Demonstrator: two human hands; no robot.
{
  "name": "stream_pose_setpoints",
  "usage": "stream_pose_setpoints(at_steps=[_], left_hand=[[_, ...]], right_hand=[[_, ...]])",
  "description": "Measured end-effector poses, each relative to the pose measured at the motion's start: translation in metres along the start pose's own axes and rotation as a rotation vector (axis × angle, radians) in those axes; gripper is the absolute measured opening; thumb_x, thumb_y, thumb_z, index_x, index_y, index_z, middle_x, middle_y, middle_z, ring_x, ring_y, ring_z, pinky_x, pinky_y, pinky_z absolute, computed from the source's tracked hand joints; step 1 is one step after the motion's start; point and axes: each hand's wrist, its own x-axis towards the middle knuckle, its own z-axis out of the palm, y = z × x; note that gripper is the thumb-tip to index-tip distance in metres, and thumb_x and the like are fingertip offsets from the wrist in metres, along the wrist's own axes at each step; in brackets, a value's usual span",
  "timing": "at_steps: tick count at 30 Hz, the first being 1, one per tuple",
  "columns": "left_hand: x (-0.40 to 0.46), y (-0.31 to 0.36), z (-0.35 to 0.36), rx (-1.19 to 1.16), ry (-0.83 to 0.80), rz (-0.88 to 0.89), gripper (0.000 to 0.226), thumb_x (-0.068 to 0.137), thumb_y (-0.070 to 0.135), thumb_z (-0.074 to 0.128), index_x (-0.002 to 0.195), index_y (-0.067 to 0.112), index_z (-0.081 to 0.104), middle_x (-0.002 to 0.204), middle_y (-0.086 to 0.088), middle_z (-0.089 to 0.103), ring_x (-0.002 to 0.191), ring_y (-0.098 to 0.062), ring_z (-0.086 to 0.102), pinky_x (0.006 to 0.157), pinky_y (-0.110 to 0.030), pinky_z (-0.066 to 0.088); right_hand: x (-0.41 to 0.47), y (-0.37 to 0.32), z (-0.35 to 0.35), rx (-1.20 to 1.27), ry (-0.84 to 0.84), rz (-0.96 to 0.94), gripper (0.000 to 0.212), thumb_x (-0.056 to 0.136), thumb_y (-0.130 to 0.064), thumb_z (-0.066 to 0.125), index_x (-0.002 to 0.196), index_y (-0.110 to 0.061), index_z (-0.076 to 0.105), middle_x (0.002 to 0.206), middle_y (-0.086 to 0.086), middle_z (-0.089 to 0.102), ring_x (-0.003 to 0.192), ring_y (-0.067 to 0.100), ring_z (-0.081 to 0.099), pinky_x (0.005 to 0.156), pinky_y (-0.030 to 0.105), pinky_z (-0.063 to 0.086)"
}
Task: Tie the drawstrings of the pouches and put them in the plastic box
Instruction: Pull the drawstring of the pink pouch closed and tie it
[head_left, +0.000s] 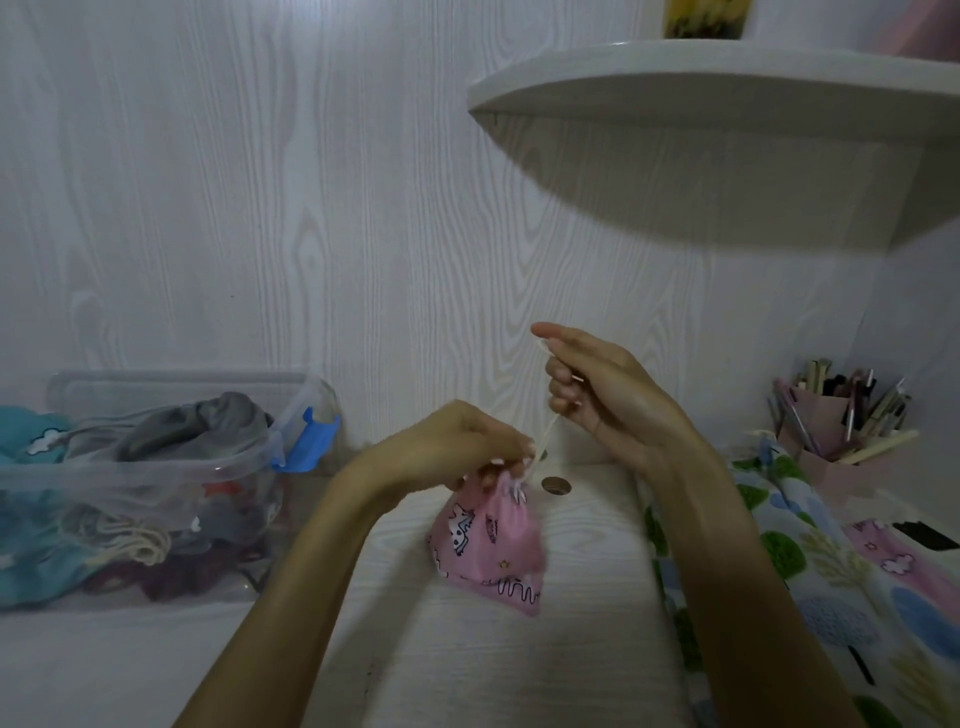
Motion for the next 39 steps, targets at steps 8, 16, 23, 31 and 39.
stream_pose_setpoints(at_steps=[8, 16, 23, 31, 39], left_hand=[[-0.001, 0.0, 0.014, 0.037, -0.245, 0.016, 0.032, 0.093, 0.038, 0.052, 0.081, 0.018, 0.074, 0.054, 0.005, 0.043, 0.049, -0.005, 0.036, 0.053, -0.017, 0.034], [0.0, -0.015, -0.008, -0.497, 0.128, -0.127, 0.023, 0.086, 0.035, 0.064, 0.078, 0.015, 0.073, 0.058, 0.006, 0.06, 0.053, -0.002, 0.055, 0.047, -0.013, 0.043], [0.0, -0.015, -0.008, -0.562, 0.118, -0.151, 0.022, 0.081, 0.034, 0.068, 0.089, 0.015, 0.077, 0.066, 0.007, 0.069, 0.054, 0.002, 0.059, 0.049, -0.011, 0.039], [0.002, -0.012, -0.006, -0.78, 0.24, -0.124, 0.016, 0.08, 0.021, 0.07, 0.094, 0.015, 0.075, 0.087, 0.003, 0.075, 0.067, 0.003, 0.066, 0.049, -0.009, 0.04], [0.001, -0.009, -0.004, -0.692, 0.255, -0.124, 0.013, 0.074, 0.013, 0.074, 0.086, 0.017, 0.076, 0.065, 0.005, 0.069, 0.057, 0.002, 0.061, 0.052, -0.013, 0.037]], right_hand=[[-0.005, 0.011, 0.023, -0.421, -0.143, 0.05, 0.031, 0.096, -0.024, 0.051, 0.126, -0.017, 0.054, 0.09, 0.002, 0.071, 0.08, 0.011, 0.065, 0.082, 0.026, 0.054], [-0.008, 0.009, 0.008, -0.797, -0.213, 0.345, 0.046, 0.098, -0.049, 0.031, 0.126, -0.019, 0.053, 0.104, 0.001, 0.065, 0.078, 0.01, 0.063, 0.075, 0.025, 0.048], [-0.011, 0.0, -0.003, -0.954, -0.121, 0.106, 0.028, 0.089, -0.044, 0.057, 0.089, -0.022, 0.074, 0.076, -0.008, 0.065, 0.068, 0.003, 0.051, 0.063, 0.017, 0.039], [-0.018, -0.017, -0.001, -0.91, -0.081, 0.001, 0.026, 0.086, -0.042, 0.061, 0.076, -0.021, 0.072, 0.044, -0.021, 0.051, 0.053, -0.006, 0.05, 0.057, 0.012, 0.035], [-0.014, -0.01, 0.001, -0.996, -0.188, 0.071, 0.02, 0.094, -0.026, 0.053, 0.108, -0.022, 0.067, 0.09, -0.006, 0.067, 0.074, 0.004, 0.06, 0.065, 0.014, 0.04]])
